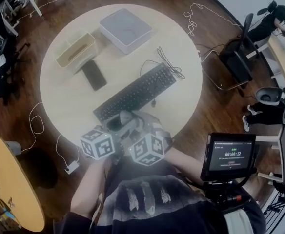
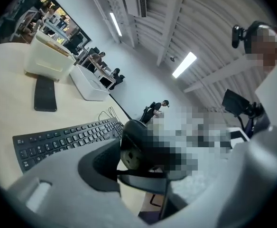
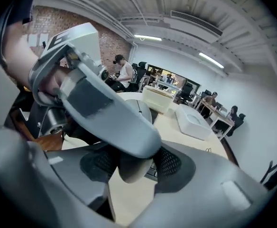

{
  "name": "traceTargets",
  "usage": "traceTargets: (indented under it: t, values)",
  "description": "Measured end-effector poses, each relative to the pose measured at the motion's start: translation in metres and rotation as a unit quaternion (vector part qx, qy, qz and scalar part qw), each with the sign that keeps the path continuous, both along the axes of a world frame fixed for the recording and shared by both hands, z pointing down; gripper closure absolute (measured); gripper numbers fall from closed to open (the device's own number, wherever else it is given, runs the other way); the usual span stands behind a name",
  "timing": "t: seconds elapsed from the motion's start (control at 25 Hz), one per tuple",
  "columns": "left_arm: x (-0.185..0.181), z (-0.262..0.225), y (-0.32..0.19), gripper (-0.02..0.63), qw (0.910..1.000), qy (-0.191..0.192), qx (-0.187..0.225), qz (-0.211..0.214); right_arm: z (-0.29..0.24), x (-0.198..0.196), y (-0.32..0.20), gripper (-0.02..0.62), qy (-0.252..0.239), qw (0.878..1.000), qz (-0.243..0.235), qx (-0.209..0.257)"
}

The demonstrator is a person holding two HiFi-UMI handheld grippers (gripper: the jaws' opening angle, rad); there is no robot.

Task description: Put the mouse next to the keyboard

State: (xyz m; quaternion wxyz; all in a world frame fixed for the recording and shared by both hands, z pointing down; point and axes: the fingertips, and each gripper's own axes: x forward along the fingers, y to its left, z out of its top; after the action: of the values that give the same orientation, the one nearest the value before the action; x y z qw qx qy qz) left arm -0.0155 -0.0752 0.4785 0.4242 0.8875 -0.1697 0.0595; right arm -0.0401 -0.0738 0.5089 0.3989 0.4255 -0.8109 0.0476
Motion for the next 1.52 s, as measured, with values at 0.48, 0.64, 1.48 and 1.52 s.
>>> traceTargets:
  t: [0.48, 0.64, 1.48, 1.52]
  values:
    - [0.011, -0.001, 0.002, 0.408, 0.9971, 0.047, -0.057, 0.016, -0.005, 0.009, 0.002, 0.328, -0.094, 0.995, -0.021, -0.015]
    - [0.040, -0.012, 0.008, 0.410, 0.9956, 0.064, -0.063, 0.029, -0.016, 0.036, 0.008, 0.304, -0.125, 0.991, -0.042, -0.028]
    - [0.095, -0.055, 0.053, 0.431, 0.9797, 0.105, -0.044, 0.165, -0.060, 0.088, 0.073, 0.242, -0.440, 0.823, -0.221, -0.284]
    - [0.099, -0.053, 0.056, 0.431, 0.9799, 0.092, -0.036, 0.173, -0.064, 0.089, 0.071, 0.270, -0.472, 0.804, -0.212, -0.294]
